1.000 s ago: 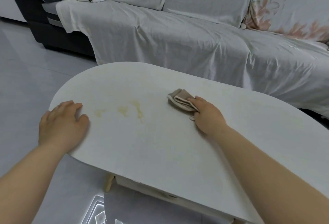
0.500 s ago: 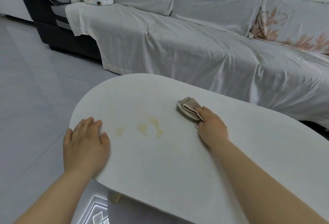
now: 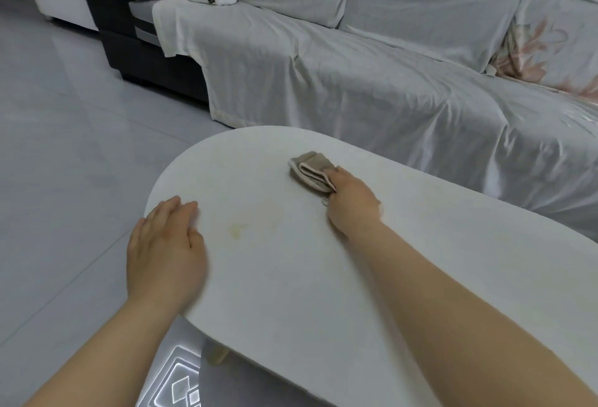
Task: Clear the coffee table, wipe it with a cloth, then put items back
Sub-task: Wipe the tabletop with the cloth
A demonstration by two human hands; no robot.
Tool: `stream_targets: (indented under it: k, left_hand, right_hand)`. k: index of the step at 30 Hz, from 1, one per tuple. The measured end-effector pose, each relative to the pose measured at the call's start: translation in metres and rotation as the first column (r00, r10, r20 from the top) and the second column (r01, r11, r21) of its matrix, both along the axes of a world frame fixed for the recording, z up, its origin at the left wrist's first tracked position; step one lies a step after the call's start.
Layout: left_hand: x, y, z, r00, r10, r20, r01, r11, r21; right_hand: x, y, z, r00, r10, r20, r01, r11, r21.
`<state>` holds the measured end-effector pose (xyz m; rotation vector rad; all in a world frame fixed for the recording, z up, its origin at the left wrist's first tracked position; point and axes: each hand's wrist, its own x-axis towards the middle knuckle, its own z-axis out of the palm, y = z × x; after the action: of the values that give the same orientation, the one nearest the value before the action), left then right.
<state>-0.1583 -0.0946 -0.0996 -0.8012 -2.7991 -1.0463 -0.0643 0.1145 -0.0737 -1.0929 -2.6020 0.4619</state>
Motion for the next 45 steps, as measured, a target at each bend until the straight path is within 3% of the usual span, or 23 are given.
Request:
stream_targets:
  k: [3, 5, 8, 10, 12, 16, 19, 22, 24, 26, 29, 31, 36, 40, 42, 45]
  left_hand:
    - [-0.002, 0.000, 0.000, 1.000, -0.009, -0.013, 0.008, 1.000, -0.020]
    - [-0.002, 0.000, 0.001, 1.000, 0.007, 0.009, -0.007, 1.000, 0.003]
    - [-0.004, 0.000, 0.002, 0.999, 0.022, 0.028, -0.023, 0.999, 0.048]
    - [-0.006, 0.000, 0.001, 0.998, 0.025, 0.049, -0.028, 0.997, 0.066]
    - [-0.008, -0.002, 0.000, 0.997, 0.004, 0.082, -0.011, 0.997, 0.081]
    - [-0.016, -0.015, -0.007, 0.990, -0.036, 0.134, 0.022, 0.994, 0.105]
    - [-0.020, -0.031, -0.018, 0.960, -0.007, 0.280, -0.056, 0.975, 0.216]
    - [-0.019, -0.037, -0.026, 0.921, -0.072, 0.383, -0.051, 0.952, 0.302]
    - [-0.021, -0.036, -0.027, 0.917, -0.079, 0.392, -0.055, 0.946, 0.319]
    - [-0.021, -0.037, -0.027, 0.912, -0.085, 0.401, -0.058, 0.942, 0.330]
    - [-0.022, -0.040, -0.027, 0.914, -0.085, 0.397, -0.050, 0.947, 0.317]
    - [-0.024, -0.041, -0.026, 0.920, -0.078, 0.384, -0.044, 0.954, 0.298]
    - [-0.028, -0.041, -0.023, 0.961, -0.045, 0.272, 0.003, 0.989, 0.150]
    - [-0.033, -0.042, -0.027, 0.973, -0.063, 0.220, 0.045, 0.995, 0.085]
    - [-0.034, -0.042, -0.027, 0.975, -0.073, 0.211, 0.060, 0.996, 0.066]
    - [-0.034, -0.043, -0.024, 0.972, -0.083, 0.219, 0.079, 0.997, 0.027]
  right_hand:
    - [-0.007, -0.038, -0.009, 0.980, 0.186, -0.066, -0.185, 0.983, 0.017]
    - [0.012, -0.076, -0.016, 0.902, 0.425, -0.075, -0.420, 0.905, 0.072]
    - [0.034, -0.083, -0.016, 0.818, 0.575, -0.015, -0.571, 0.816, 0.088]
    - [0.021, -0.059, -0.009, 0.841, 0.541, 0.021, -0.542, 0.840, 0.036]
    - [-0.006, -0.034, -0.005, 0.915, 0.401, 0.050, -0.402, 0.916, -0.003]
    - [-0.044, -0.033, -0.004, 0.975, 0.221, 0.022, -0.222, 0.974, 0.051]
    - [-0.029, -0.066, -0.009, 0.909, 0.414, -0.050, -0.412, 0.910, 0.048]
    - [0.004, -0.091, -0.014, 0.725, 0.688, -0.018, -0.682, 0.721, 0.122]
    - [-0.002, -0.075, -0.009, 0.696, 0.718, -0.023, -0.716, 0.695, 0.067]
    - [-0.030, -0.053, -0.003, 0.772, 0.636, -0.014, -0.636, 0.772, -0.009]
    - [-0.087, -0.037, 0.000, 0.944, 0.330, 0.018, -0.331, 0.943, 0.028]
    - [-0.106, -0.053, -0.005, 0.967, 0.256, 0.009, -0.256, 0.964, 0.070]
    - [-0.060, -0.102, -0.012, 0.777, 0.627, -0.053, -0.626, 0.779, 0.041]
    - [0.004, -0.082, -0.003, 0.691, 0.723, 0.003, -0.722, 0.690, 0.052]
    - [0.012, -0.064, 0.001, 0.768, 0.640, 0.028, -0.641, 0.767, 0.030]
    - [0.009, -0.076, -0.001, 0.892, 0.447, -0.065, -0.445, 0.894, 0.051]
